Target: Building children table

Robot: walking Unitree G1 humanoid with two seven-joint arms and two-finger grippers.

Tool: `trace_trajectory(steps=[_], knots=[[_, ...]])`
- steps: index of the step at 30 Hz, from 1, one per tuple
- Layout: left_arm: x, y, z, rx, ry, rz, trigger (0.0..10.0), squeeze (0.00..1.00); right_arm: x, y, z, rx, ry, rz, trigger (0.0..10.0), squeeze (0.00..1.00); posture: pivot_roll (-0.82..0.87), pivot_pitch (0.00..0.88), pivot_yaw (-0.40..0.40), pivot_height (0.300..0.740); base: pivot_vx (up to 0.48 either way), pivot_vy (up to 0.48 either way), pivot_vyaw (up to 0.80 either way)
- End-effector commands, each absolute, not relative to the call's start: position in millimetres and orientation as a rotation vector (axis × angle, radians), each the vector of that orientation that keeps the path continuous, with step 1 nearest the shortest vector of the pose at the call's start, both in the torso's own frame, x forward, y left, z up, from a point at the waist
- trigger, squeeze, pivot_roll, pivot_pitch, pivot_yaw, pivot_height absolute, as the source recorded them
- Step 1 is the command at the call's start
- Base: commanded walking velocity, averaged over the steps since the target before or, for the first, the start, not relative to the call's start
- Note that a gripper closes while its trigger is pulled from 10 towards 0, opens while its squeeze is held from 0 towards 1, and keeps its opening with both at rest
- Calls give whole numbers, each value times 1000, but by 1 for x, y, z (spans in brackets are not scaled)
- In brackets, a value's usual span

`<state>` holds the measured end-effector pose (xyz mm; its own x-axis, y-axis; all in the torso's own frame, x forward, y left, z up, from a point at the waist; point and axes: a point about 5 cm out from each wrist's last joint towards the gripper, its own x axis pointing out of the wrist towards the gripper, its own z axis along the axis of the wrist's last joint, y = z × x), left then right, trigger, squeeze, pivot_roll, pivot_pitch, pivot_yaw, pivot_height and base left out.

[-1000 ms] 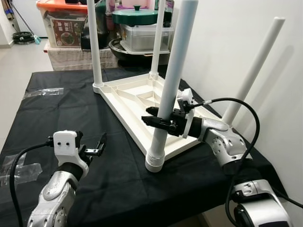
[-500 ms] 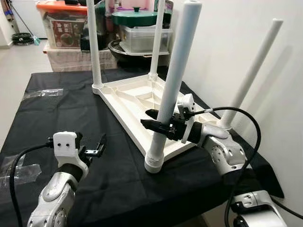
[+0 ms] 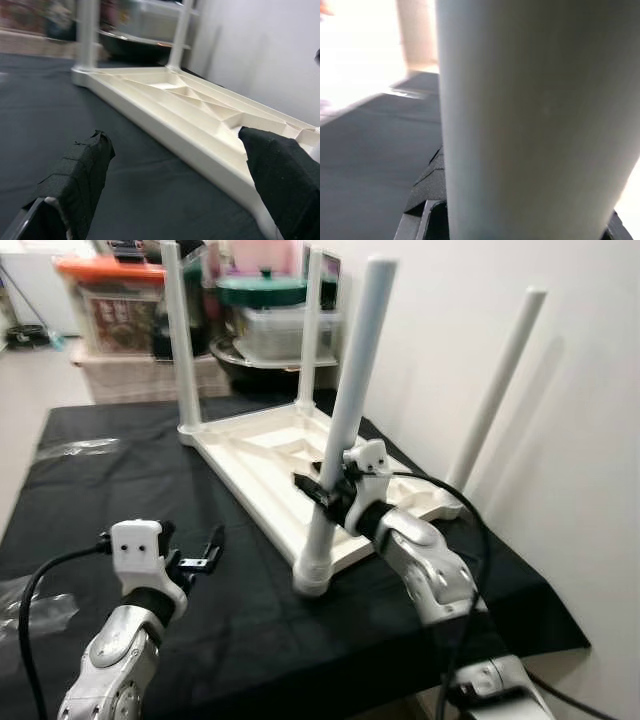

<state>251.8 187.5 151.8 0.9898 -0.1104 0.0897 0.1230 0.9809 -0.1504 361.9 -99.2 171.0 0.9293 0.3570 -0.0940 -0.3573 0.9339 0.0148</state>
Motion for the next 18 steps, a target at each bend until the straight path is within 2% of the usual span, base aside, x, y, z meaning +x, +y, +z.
trace_trajectory(steps=[1, 4, 18], knots=[[251, 191, 152, -149, -80, -102, 10000, 0, 346, -146, 98, -66, 429, 79, 10000, 0, 81, 0, -99, 740, 0, 0, 0], [252, 192, 152, -147, -78, -98, 10000, 0, 338, -151, 93, -33, 449, -48, 10000, 0, 76, 0, -98, 740, 0, 0, 0], [253, 193, 151, -148, -78, -86, 10000, 0, 331, -151, 85, 133, 499, -294, 10000, 0, 73, 0, -96, 740, 0, 0, 0]])
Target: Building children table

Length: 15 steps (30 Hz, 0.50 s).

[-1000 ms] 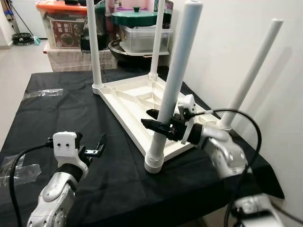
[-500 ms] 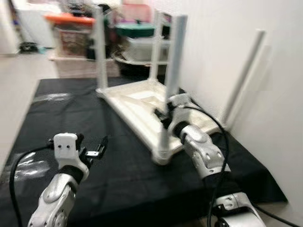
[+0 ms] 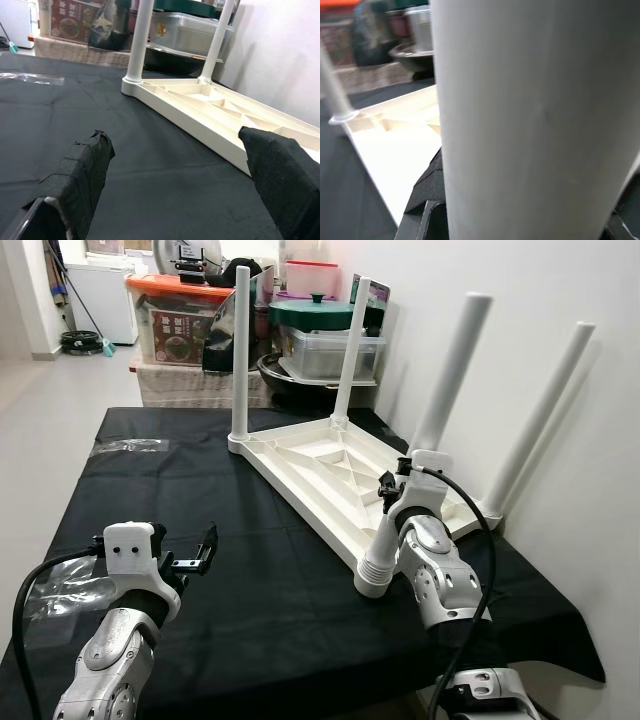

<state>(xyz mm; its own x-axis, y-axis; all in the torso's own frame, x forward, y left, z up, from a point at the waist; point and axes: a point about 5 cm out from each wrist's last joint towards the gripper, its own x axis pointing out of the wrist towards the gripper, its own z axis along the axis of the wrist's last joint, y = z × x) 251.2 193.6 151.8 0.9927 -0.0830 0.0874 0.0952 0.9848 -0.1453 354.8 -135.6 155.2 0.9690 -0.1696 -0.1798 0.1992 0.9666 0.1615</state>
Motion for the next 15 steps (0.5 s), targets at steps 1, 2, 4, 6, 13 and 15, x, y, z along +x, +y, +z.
trace_trajectory(steps=[1, 2, 4, 6, 13, 15], knots=[[253, 193, 151, -148, -78, -86, 10000, 0, 331, -152, 86, 130, 489, -306, 10000, 0, 73, 0, -96, 740, 0, 0, 0], [253, 194, 151, -147, -78, -86, 10000, 0, 331, -153, 87, 123, 479, -312, 10000, 0, 72, 0, -94, 740, 0, 0, 0], [253, 194, 151, -146, -78, -85, 10000, 0, 331, -153, 88, 114, 467, -318, 10000, 0, 72, 0, -94, 740, 0, 0, 0], [253, 194, 151, -145, -78, -85, 10000, 0, 332, -149, 95, 91, 415, -276, 10000, 0, 69, 0, -91, 740, 0, 0, 0], [254, 194, 150, -144, -75, -87, 10000, 0, 331, -136, 105, 47, 328, -152, 10000, 0, 68, 0, -90, 740, 0, 0, 0], [254, 194, 150, -145, -73, -86, 10000, 0, 330, -133, 105, 48, 326, -115, 10000, 0, 65, 0, -91, 740, 0, 0, 0]])
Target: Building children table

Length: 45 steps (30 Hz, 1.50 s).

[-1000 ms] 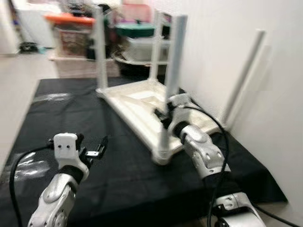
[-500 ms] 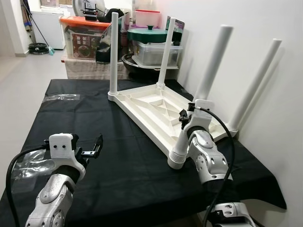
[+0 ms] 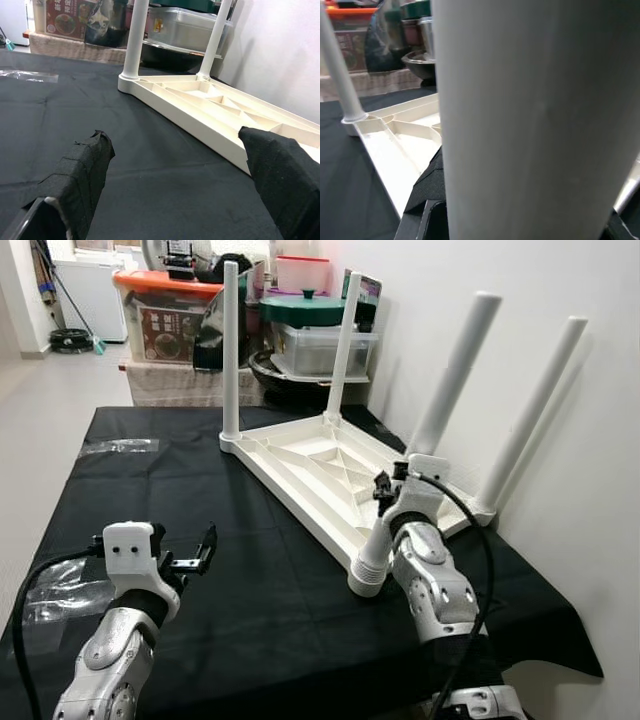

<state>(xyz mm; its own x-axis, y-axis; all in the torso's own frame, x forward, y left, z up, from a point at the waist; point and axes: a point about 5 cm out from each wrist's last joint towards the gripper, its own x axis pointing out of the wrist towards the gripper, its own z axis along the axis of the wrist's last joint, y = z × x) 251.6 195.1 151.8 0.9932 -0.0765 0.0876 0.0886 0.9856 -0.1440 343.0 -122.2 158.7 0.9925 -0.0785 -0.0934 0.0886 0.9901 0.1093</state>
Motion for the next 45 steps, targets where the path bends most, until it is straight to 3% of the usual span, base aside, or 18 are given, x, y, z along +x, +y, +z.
trace_trajectory(steps=[1, 39, 40, 45], knots=[[253, 194, 150, -146, -72, -86, 10000, 0, 330, -133, 105, 48, 325, -104, 10000, 0, 65, 0, -91, 740, 0, 0, 0], [255, 195, 149, -140, -70, -91, 10000, 0, 325, -126, 116, 37, 252, -9, 10000, 0, 58, 0, -84, 740, 0, 0, 0], [255, 195, 149, -140, -70, -93, 10000, 0, 326, -126, 118, 35, 239, -8, 10000, 125, 57, 0, -83, 740, 0, 0, 0], [256, 195, 150, -139, -71, -97, 10000, 0, 327, -126, 124, 34, 214, -6, 10000, 102, 56, 0, -82, 740, 0, 0, 0]])
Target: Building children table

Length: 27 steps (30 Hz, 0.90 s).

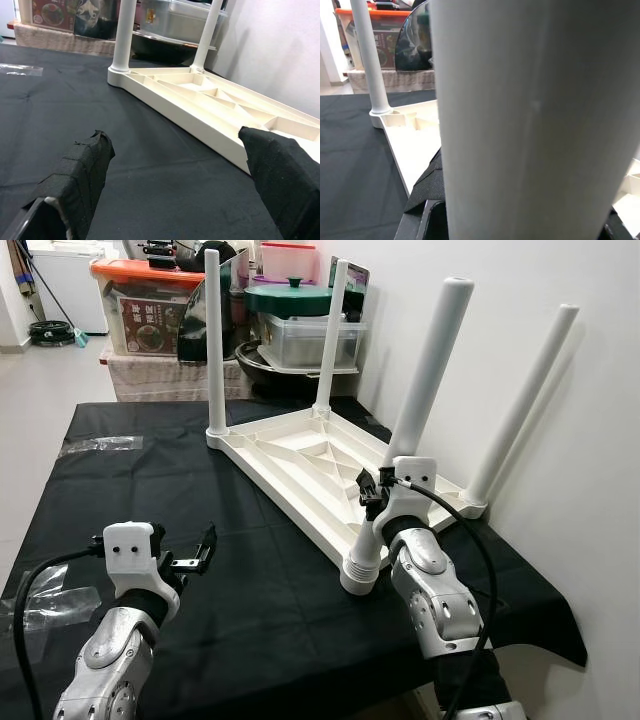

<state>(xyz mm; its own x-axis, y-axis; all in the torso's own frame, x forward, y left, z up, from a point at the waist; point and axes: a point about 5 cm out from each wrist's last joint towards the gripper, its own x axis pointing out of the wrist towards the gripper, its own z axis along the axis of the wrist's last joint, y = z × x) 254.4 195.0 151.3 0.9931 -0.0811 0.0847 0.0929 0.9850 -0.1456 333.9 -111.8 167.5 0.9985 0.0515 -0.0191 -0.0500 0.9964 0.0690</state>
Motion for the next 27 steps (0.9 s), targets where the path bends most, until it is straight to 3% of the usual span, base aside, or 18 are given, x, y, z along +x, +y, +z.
trace_trajectory(steps=[1, 6, 27], knots=[[256, 195, 150, -138, -71, -97, 10000, 0, 327, -126, 125, 36, 213, -7, 10000, 98, 56, 0, -82, 740, 0, 0, 0], [256, 194, 149, -140, -70, -98, 10000, 0, 329, -126, 132, 38, 201, -6, 10000, 8, 50, 0, -86, 740, 0, 0, 0], [258, 192, 147, -143, -71, -103, 10000, 0, 330, -126, 147, 36, 148, 4, 10000, 27, 41, 0, -88, 740, 0, 0, 0]])
